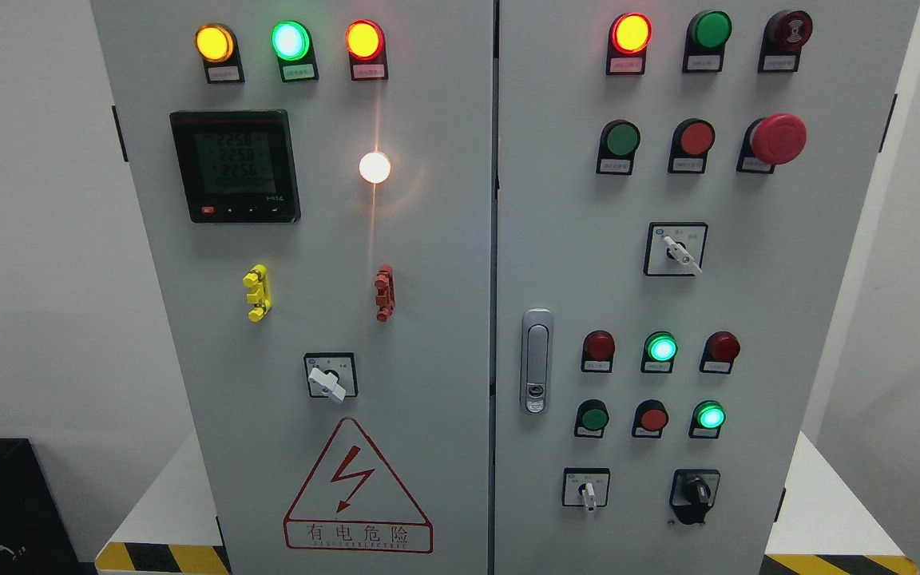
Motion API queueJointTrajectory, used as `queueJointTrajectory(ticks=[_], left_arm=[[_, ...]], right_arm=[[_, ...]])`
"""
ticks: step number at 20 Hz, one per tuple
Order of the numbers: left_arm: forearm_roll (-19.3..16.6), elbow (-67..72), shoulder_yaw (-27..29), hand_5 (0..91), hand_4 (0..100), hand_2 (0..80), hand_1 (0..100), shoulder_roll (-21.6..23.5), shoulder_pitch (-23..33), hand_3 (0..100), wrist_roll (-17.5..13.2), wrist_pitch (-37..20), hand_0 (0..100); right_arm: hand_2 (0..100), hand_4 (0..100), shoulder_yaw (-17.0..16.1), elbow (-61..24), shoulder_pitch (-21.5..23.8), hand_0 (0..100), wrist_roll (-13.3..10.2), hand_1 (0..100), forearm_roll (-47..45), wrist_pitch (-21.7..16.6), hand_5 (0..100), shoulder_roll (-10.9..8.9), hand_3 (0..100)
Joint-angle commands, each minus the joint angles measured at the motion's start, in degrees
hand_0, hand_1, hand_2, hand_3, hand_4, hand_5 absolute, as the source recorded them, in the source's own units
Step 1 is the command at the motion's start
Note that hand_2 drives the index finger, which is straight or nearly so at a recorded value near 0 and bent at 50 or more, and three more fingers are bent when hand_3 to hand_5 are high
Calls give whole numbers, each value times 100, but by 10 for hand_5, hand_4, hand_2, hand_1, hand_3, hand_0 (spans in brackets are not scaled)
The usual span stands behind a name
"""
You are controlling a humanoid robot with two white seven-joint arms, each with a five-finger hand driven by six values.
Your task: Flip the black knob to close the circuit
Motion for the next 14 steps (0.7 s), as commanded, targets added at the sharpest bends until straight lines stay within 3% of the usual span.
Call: queueJointTrajectory(ticks=[1,6,11,14], left_arm=[[0,-132,0,0,0,0,556,-1,123,0,0,-4,120],[0,-132,0,0,0,0,556,-1,123,0,0,-4,120],[0,-132,0,0,0,0,556,-1,123,0,0,-4,120],[0,-132,0,0,0,0,556,-1,123,0,0,-4,120]], right_arm=[[894,891,17,-288,-312,0,161,0,552,130,936,9,1000],[894,893,-18,-252,-567,0,214,0,1369,148,939,9,1000],[893,894,8,-270,-778,0,232,0,1616,305,942,0,1000],[893,894,-1,-235,-945,0,364,0,1949,359,945,0,1000]])
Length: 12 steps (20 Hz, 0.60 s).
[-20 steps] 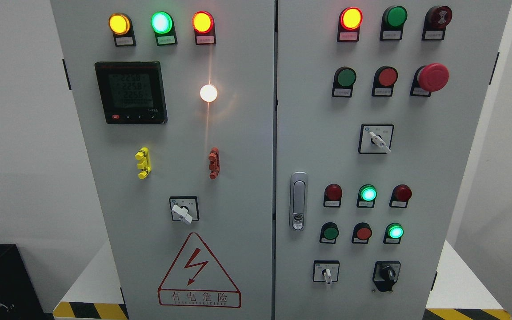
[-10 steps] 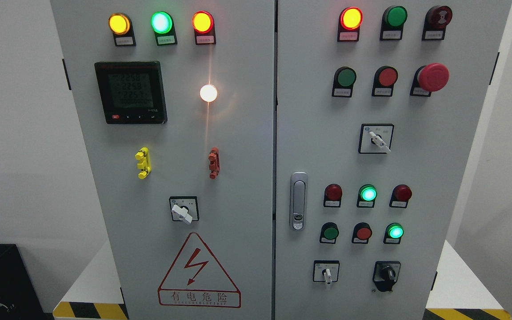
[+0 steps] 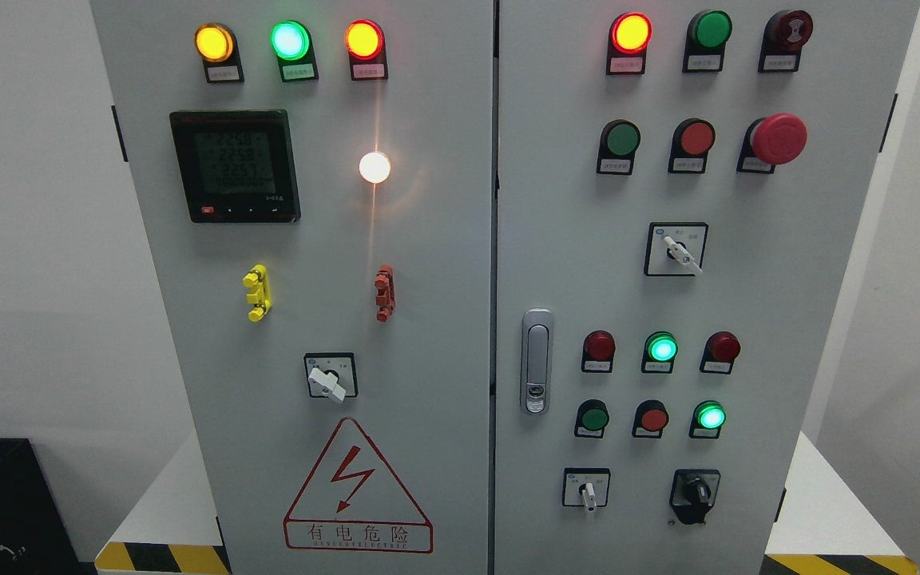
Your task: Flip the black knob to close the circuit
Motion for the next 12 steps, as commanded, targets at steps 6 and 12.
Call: queueJointTrajectory(ticks=[6,12], left_arm=[[0,-132,0,0,0,0,556,8,123,0,0,-4,120],[0,-132,0,0,0,0,556,-1,123,0,0,-4,120]], right_arm=[[881,894,10,52,-466,0,74,5,949,187,947,-5,1000],[878,894,18,263,-721,0,91,9,1011,301,946,-5,1000]])
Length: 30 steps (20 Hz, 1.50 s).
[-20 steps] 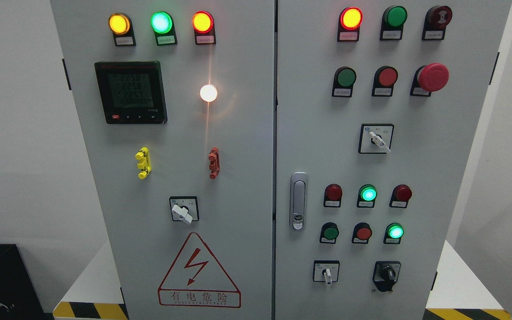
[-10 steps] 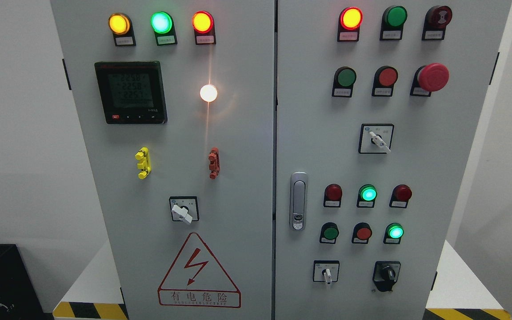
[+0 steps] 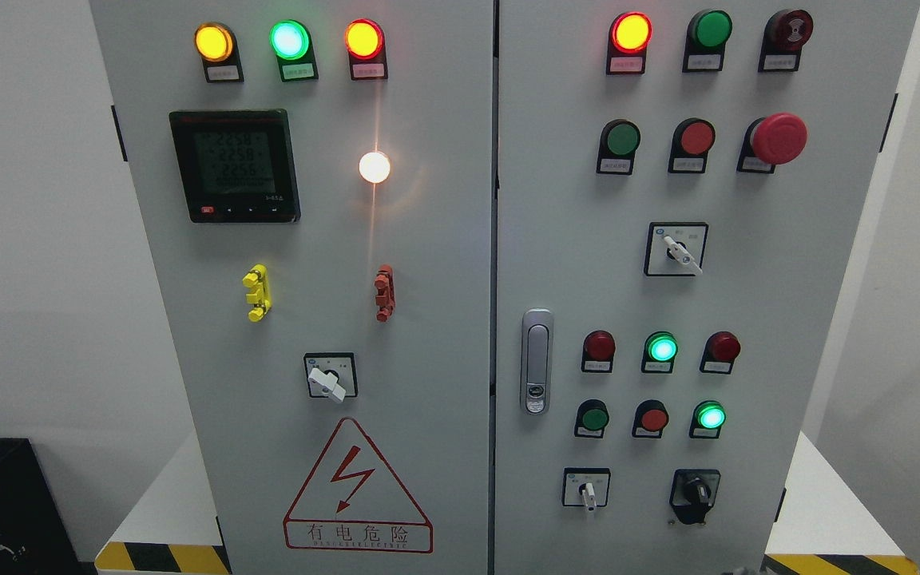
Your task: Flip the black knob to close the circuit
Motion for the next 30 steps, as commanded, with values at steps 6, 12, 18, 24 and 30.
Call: queueJointTrajectory(ticks=[6,12,18,24,30], left_arm=[[0,-132,0,0,0,0,556,-1,123,0,0,-4,120],[0,-132,0,0,0,0,556,-1,123,0,0,-4,120],[0,-132,0,0,0,0,556,-1,123,0,0,-4,120],[0,-132,0,0,0,0,556,-1,123,0,0,-4,120],[0,-132,0,0,0,0,556,-1,123,0,0,-4,120]], right_arm=[[877,892,15,436,-463,0,15,9,190,99,945,-12,1000],[873,890,6,665,-631,0,15,9,260,135,944,-12,1000],[872,889,-20,850,-789,0,24,10,260,135,944,-30,1000],[871,887,-55,885,-859,0,94,11,260,152,944,-56,1000],[872,887,-152,841,-859,0,138,10,260,223,943,-65,1000]])
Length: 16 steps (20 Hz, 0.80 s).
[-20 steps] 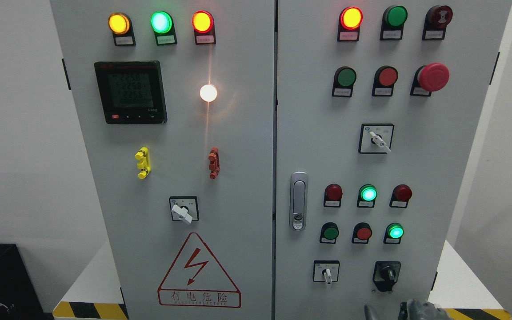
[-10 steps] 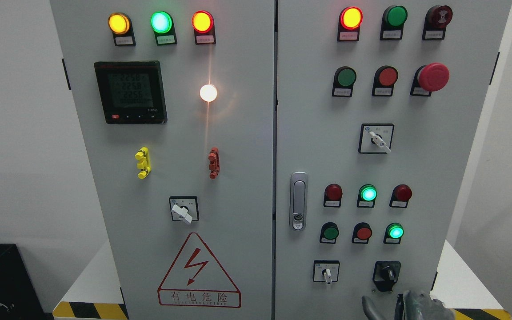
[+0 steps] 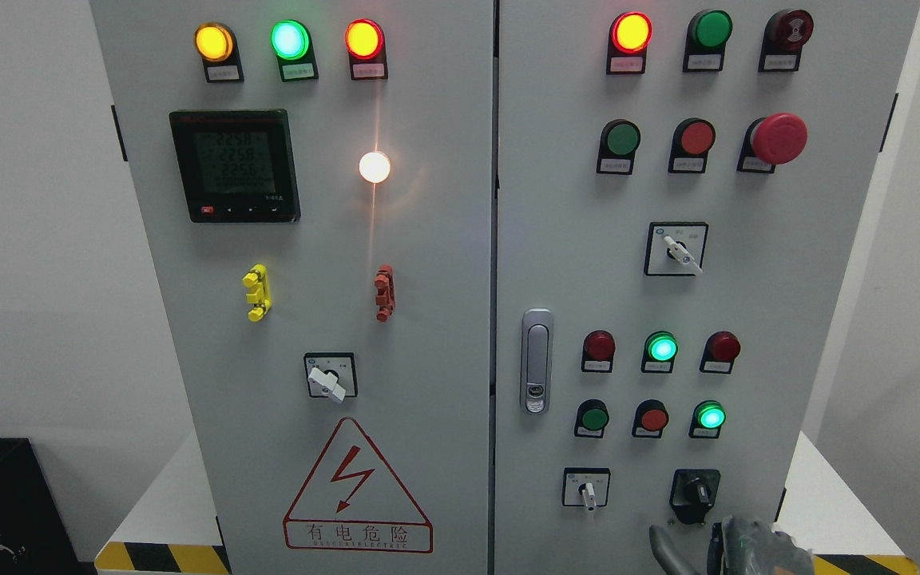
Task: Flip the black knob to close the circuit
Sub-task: 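Raise the right hand up to the black rotary knob at the bottom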
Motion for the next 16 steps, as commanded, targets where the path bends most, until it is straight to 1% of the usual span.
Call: queueJointTrajectory(ticks=[1,8,12,16], left_arm=[[0,-132,0,0,0,0,556,8,123,0,0,-5,120],[0,-132,0,0,0,0,556,-1,123,0,0,-5,120],[0,-132,0,0,0,0,556,-1,123,0,0,-5,120],[0,-132,0,0,0,0,556,-1,123,0,0,-5,120]], right_arm=[[871,887,-110,103,-29,0,23,10,3,12,943,-22,1000],[872,886,-154,138,-239,0,23,10,-6,56,943,-22,1000],[872,886,-172,191,-257,0,23,10,3,56,942,-22,1000],[870,886,-259,235,-275,0,23,10,3,56,940,-31,1000]])
